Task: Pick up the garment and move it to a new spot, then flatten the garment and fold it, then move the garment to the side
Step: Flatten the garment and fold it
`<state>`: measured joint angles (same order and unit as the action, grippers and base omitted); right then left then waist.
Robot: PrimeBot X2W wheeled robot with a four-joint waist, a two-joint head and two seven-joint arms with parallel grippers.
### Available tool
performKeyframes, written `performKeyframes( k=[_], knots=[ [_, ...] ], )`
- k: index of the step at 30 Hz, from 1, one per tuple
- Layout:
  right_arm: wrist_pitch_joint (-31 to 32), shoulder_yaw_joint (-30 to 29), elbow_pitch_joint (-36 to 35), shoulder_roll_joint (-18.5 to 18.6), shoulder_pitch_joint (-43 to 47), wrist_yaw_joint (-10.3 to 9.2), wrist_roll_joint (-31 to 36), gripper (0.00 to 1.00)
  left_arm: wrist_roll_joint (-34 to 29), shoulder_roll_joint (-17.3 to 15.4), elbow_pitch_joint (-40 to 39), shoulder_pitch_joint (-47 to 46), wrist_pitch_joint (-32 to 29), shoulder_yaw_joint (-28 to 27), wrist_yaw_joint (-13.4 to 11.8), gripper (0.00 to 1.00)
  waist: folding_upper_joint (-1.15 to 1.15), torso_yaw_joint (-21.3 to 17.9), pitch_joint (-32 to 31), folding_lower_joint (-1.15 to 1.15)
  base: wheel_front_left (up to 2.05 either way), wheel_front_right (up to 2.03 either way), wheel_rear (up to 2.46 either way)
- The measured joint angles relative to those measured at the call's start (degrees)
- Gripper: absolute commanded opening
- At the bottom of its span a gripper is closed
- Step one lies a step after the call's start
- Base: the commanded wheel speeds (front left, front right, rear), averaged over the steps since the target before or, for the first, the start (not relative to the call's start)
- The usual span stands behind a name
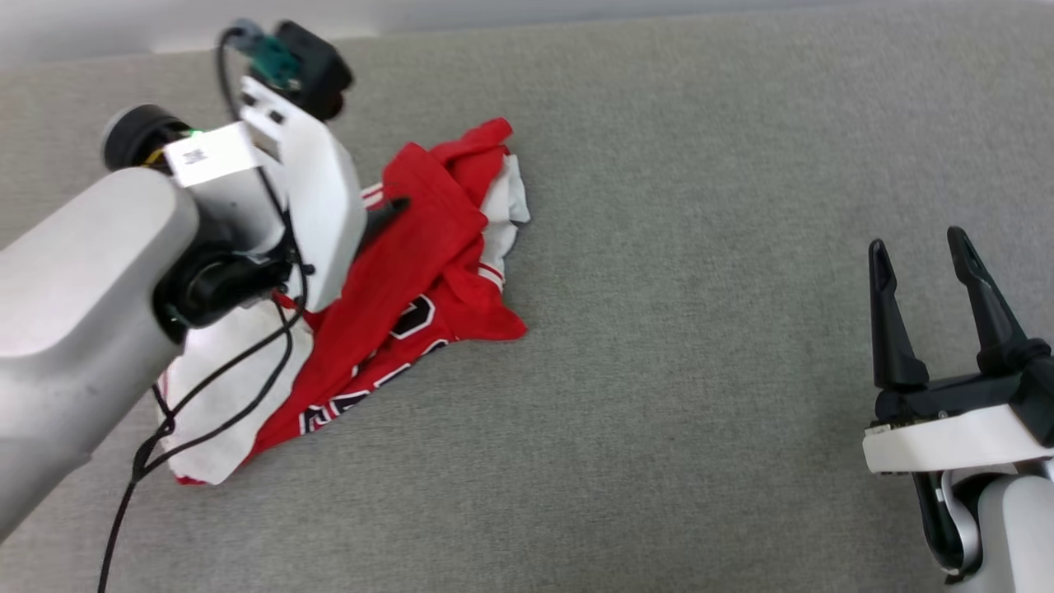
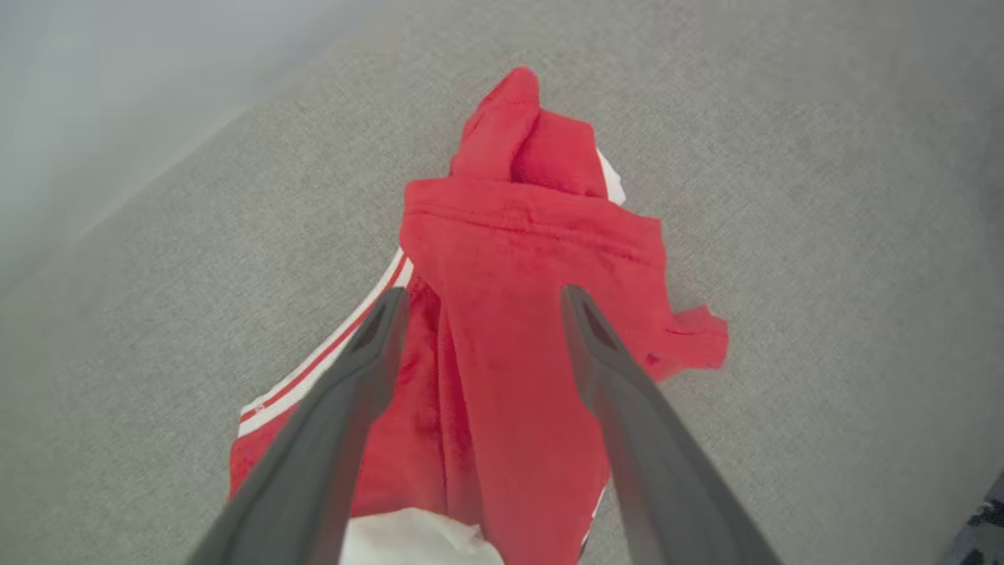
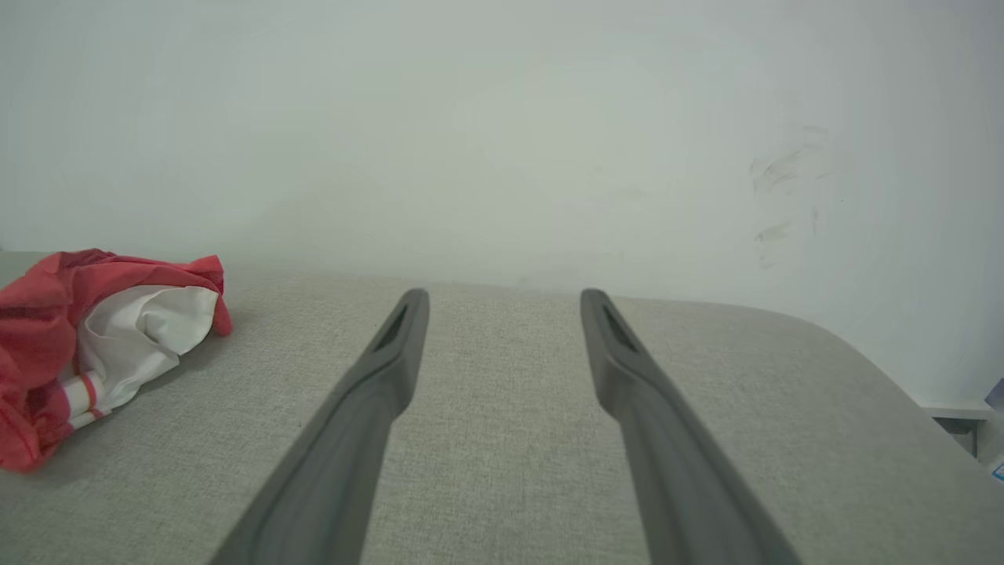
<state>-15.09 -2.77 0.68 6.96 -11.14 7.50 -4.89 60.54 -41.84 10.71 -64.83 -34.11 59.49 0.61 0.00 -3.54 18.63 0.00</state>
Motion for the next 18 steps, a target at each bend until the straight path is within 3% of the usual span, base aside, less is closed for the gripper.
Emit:
performKeyframes(
  k=[9,18],
  knots=[
    [0.01,1.02,-0.01,-0.03,-2.81,0.00,0.00,1.00,1.25,4.38,9.07,-1.55,-10.94,6.35,4.01,1.00,0.00,-2.54,4.38,0.00,0.00,0.00,0.00],
    [0.00,1.53,0.22,-0.11,-4.12,0.00,0.33,1.00,0.36,6.19,12.38,-1.48,-13.25,9.58,6.17,1.00,0.00,-3.96,6.68,0.00,0.00,0.00,0.00]
  ],
)
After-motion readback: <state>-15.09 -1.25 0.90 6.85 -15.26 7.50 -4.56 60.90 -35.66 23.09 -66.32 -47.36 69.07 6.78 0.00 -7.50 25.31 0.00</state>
